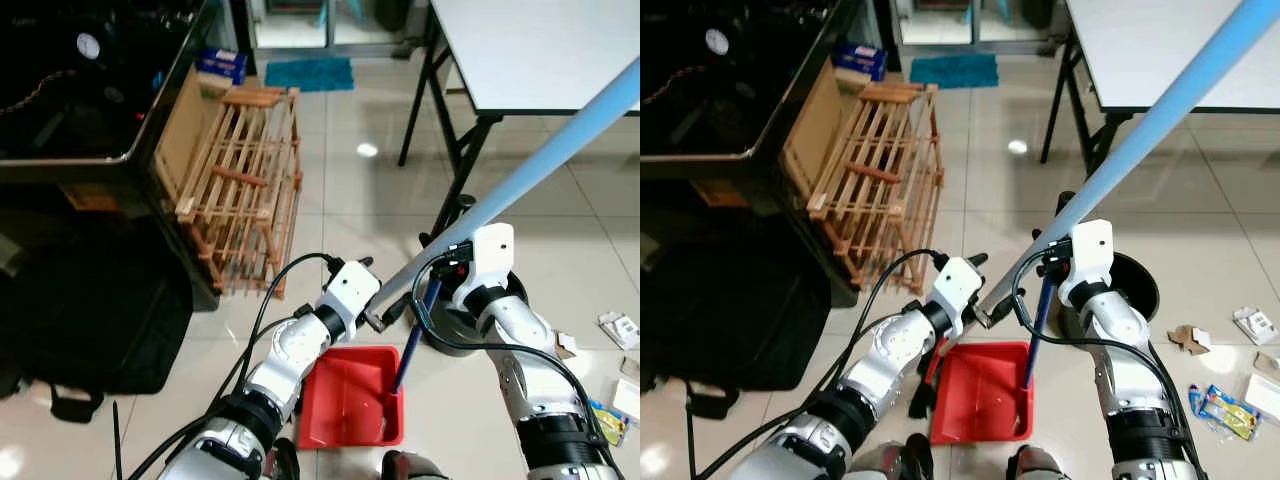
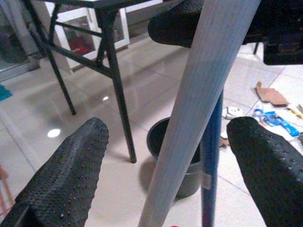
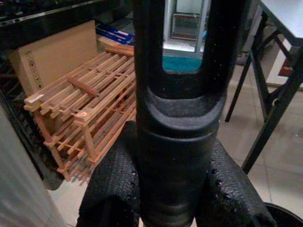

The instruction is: Sweep floor

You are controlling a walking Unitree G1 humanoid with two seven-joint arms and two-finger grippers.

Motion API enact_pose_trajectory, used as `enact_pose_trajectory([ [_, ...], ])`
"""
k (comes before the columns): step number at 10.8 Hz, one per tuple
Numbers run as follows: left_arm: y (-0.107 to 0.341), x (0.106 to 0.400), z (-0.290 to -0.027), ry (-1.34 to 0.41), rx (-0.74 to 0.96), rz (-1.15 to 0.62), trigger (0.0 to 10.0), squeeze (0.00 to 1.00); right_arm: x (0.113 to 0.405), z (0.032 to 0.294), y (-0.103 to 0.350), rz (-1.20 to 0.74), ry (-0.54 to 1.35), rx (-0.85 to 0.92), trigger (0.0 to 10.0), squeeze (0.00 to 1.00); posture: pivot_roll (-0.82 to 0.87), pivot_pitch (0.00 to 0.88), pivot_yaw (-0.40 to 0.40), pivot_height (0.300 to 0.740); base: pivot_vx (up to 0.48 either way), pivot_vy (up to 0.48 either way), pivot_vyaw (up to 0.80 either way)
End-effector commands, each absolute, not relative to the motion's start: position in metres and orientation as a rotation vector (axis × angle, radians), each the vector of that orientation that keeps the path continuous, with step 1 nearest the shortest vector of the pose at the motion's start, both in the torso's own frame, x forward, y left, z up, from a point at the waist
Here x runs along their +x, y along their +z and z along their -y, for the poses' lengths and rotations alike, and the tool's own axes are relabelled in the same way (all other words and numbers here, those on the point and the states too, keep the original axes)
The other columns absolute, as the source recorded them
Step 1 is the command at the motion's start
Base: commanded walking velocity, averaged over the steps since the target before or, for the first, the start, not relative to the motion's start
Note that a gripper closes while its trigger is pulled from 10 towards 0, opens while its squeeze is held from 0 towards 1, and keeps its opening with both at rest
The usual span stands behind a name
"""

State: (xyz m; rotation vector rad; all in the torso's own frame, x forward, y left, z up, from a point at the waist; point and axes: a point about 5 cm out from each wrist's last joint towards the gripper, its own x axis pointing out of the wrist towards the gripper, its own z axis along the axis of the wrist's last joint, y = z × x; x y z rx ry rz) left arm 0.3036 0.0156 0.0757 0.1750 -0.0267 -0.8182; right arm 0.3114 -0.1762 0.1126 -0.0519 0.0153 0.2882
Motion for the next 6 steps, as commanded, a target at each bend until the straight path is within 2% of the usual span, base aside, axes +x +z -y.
enact_pose_trajectory([
  [1,0.077,0.307,-0.018,-0.8,0.182,0.031,10.0,0.0,0.313,0.172,0.121,0.02,0.303,-0.042,10.0,0.0,-0.26,0.154,0.06,0.74,0.0,0.0,0.0],
  [6,0.078,0.313,-0.029,-0.747,0.199,0.033,10.0,0.0,0.32,0.15,0.127,0.043,0.354,-0.012,10.0,0.0,-0.25,0.161,0.052,0.74,0.0,0.0,0.0],
])
